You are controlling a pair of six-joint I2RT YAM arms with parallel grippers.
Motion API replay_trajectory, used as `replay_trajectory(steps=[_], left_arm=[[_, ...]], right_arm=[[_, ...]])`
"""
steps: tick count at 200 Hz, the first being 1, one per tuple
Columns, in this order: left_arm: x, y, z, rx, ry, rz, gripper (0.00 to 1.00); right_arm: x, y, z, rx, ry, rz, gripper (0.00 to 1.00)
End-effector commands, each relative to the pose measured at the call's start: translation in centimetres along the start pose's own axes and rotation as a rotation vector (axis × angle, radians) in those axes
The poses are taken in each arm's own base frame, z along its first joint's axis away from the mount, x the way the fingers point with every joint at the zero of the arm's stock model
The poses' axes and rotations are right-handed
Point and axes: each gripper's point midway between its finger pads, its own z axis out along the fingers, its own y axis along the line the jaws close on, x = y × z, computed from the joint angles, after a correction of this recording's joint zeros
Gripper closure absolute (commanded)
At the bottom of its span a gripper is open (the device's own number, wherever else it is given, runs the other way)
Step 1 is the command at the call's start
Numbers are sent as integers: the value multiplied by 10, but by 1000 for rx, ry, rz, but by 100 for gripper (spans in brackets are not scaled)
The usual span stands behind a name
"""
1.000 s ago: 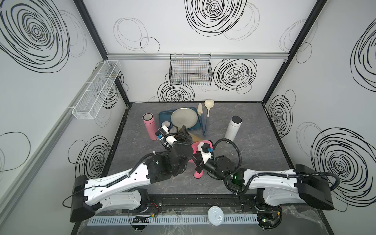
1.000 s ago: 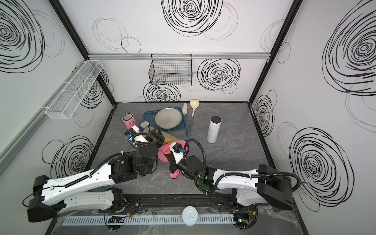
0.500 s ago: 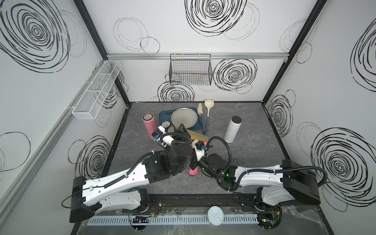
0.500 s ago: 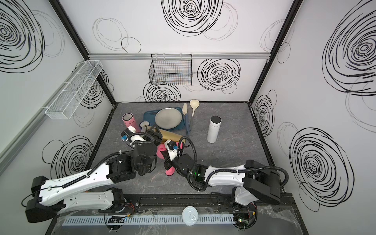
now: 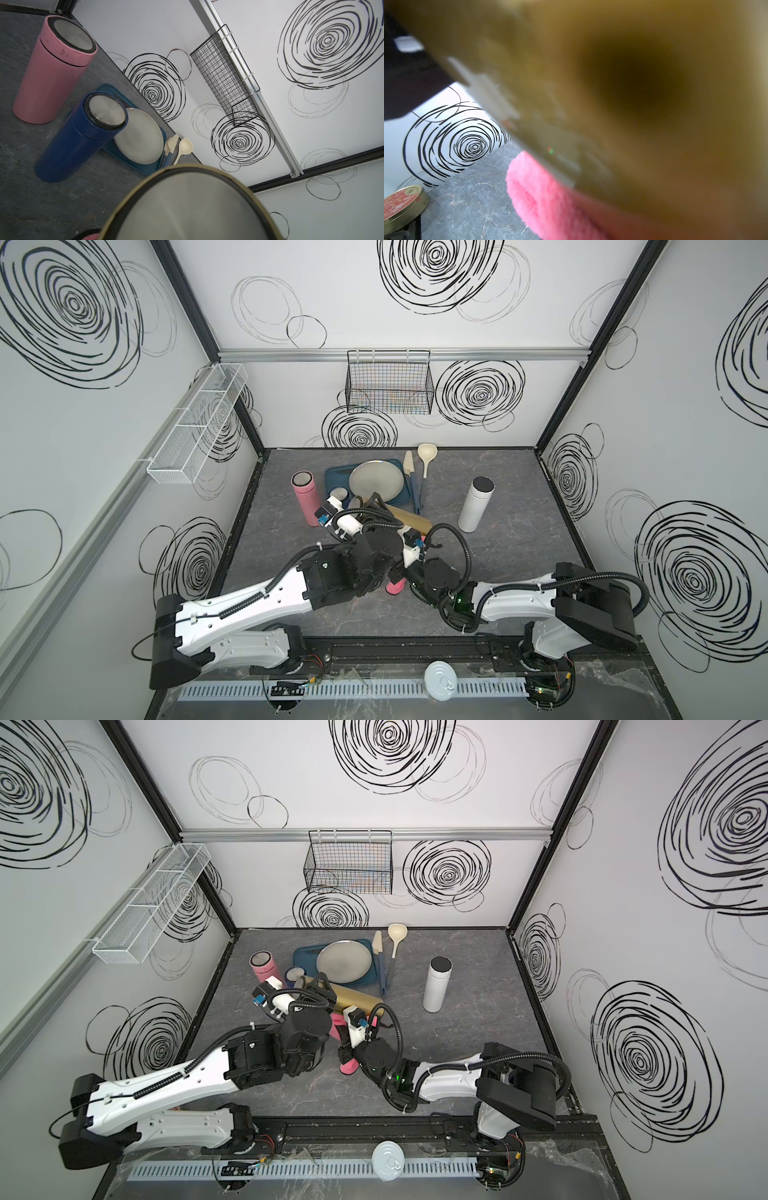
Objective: Wipe the surface of the thermos
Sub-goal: Wipe the dirt from the surface of the thermos.
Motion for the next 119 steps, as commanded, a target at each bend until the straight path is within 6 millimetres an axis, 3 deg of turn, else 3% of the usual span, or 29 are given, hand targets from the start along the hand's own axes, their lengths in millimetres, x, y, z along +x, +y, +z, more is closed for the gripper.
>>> replay_trajectory(steps=[1, 23, 41, 79, 93, 119], left_arm=[[13, -1, -5, 1, 65, 31, 100], [14, 1, -4, -5, 64, 30, 100], [14, 0, -4, -4, 66, 29, 100], [16, 2, -4, -6, 83, 15, 100], [17, 3, -3, -7, 81, 15, 100], [18, 6, 0, -25, 76, 18, 100]], right_arm=[[-74, 15, 12, -27, -192, 86, 100], [-64, 6, 17, 24, -186, 91, 100], [-49, -13, 17, 86, -156, 99, 100], [-16, -61, -4, 240, -125, 133, 100], [-21, -54, -5, 209, -135, 138, 100], [-54, -19, 3, 104, -197, 116, 100]])
